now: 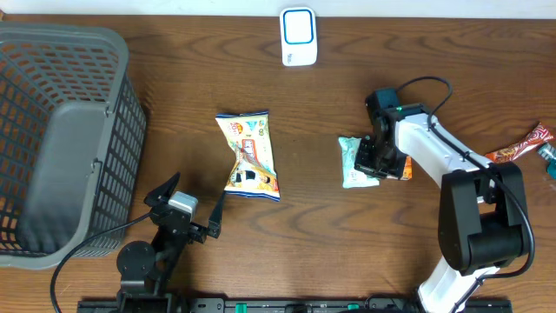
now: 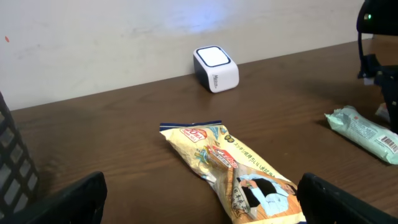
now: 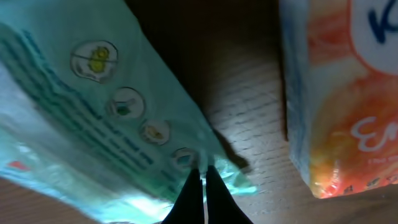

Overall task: Scan the item barcode
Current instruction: 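Reach the right gripper to the pale green wipe pack and grasp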

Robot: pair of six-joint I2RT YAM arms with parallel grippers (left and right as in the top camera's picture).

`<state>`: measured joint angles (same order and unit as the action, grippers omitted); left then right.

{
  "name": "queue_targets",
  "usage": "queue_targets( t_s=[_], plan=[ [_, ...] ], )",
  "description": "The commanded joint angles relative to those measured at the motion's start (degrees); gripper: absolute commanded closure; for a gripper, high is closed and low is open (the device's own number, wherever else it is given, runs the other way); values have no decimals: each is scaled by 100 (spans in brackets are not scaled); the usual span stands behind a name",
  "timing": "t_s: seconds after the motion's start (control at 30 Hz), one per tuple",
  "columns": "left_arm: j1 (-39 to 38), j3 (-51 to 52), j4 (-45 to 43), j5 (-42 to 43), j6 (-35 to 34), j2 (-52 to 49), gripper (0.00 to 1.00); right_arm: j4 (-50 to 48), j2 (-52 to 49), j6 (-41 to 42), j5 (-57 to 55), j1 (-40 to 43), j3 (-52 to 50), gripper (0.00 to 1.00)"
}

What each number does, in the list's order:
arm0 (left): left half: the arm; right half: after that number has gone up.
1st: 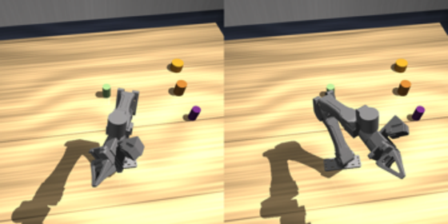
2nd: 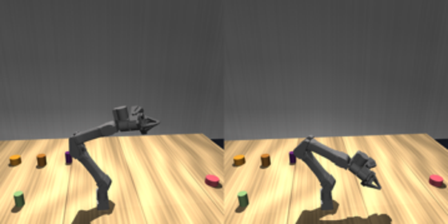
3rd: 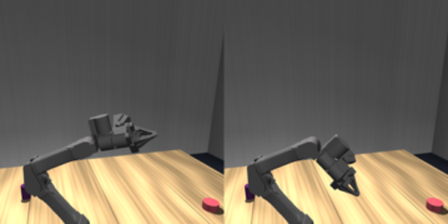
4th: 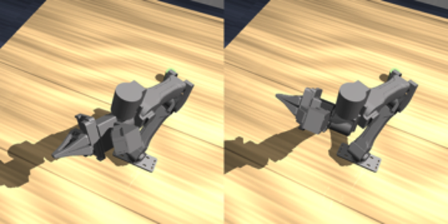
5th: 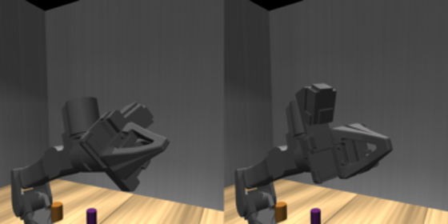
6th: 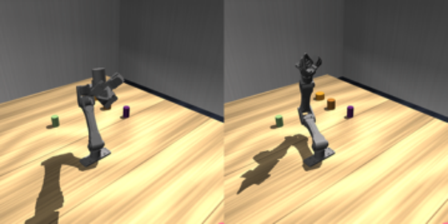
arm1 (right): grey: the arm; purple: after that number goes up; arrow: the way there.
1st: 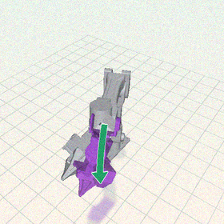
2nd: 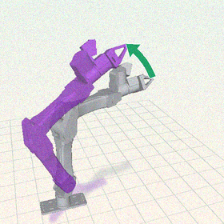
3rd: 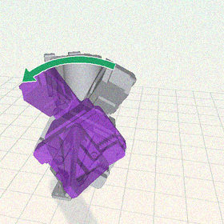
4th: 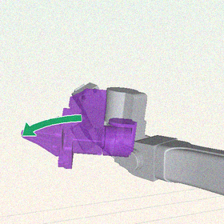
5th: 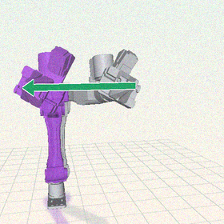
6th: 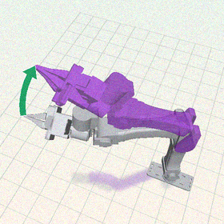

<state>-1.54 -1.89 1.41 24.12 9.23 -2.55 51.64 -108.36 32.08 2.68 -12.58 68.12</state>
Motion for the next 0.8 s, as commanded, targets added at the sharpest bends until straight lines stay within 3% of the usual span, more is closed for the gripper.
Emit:
queue_targets(
  t_s=[0.0, 0.3, 0.53, 0.77],
  plan=[
    [35, 166, 83, 116, -7, 2, 2, 33, 28, 328, -79, -57, -160, 99],
    [35, 166, 83, 116, -7, 2, 2, -516, 28, 328, 1676, -765, -177, 99],
    [35, 166, 83, 116, -7, 2, 2, -1062, 114, 439, 1788, -1513, -122, 99],
    [35, 166, 83, 116, -7, 2, 2, -1005, 586, 479, 1784, -1362, -98, 99]
  ],
)
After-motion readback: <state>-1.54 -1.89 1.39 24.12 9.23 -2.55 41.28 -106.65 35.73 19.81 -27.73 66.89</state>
